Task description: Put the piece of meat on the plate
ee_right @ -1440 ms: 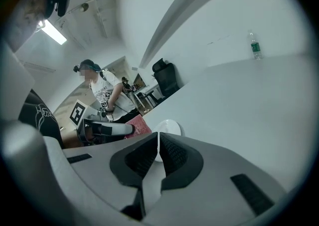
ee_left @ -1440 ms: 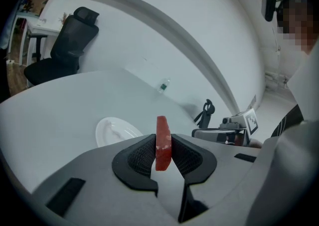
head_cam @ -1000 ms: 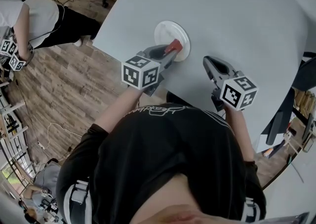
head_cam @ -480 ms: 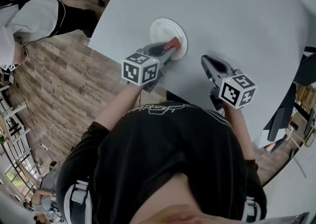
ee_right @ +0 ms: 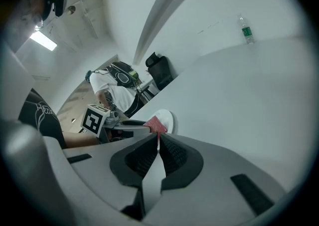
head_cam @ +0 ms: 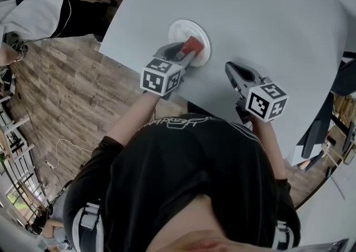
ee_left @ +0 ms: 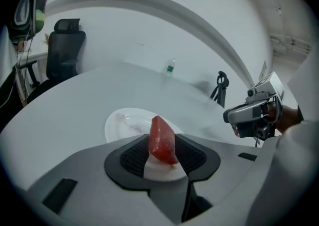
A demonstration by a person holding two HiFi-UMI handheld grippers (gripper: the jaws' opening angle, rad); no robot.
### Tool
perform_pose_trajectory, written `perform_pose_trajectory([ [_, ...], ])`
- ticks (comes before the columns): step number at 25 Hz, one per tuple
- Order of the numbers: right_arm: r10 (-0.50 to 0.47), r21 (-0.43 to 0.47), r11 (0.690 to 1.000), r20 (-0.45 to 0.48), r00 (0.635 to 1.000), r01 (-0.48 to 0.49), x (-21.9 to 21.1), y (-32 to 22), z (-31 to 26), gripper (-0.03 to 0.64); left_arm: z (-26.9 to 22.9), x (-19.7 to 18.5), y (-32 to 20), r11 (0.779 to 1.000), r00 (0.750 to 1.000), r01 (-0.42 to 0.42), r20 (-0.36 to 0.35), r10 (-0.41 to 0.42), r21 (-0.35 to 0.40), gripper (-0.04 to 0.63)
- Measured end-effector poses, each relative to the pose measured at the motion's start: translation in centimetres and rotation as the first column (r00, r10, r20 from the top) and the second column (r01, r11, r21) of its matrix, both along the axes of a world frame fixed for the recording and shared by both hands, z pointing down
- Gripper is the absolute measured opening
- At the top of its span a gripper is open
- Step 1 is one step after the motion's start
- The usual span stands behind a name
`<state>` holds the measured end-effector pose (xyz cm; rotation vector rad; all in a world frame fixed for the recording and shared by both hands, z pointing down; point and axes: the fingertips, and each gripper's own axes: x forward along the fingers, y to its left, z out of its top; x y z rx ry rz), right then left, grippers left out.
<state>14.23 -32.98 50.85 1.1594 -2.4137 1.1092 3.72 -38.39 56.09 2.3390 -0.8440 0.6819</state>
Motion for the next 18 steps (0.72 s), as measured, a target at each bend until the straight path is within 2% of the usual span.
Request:
perform_pose_trajectory([
  [3,-0.003,0.0,1.0,0.001,1.0,0.003,-0.1,0.1,0.0,0.017,0.5,-0.6,-0.1,0.999,0.999,0.033,0.0,-0.033,-0.022,0.188],
  [7,-0.009,0.004,1.0,0.007,1.0,0.009,-0.4,0.3,-0.1,0.017,0.3,-1.4,0.0,0.998,0.998,0.066,0.0,-0.066,-0.014,0.209],
  [13,-0.031,0.031,0.999,0.026,0.999,0.031,-1.1,0.6,-1.2,0.017,-1.9,-1.6,0.7,0.993,0.989,0.109,-0.099,-0.114,-0.054,0.216],
  [18,-0.056,0.078,0.996,0.041,0.998,0.052,-2.6,1.5,-2.7,0.017,-5.3,-2.5,2.7,0.992,0.973,0.121,-0.193,-0.128,-0.045,0.11],
])
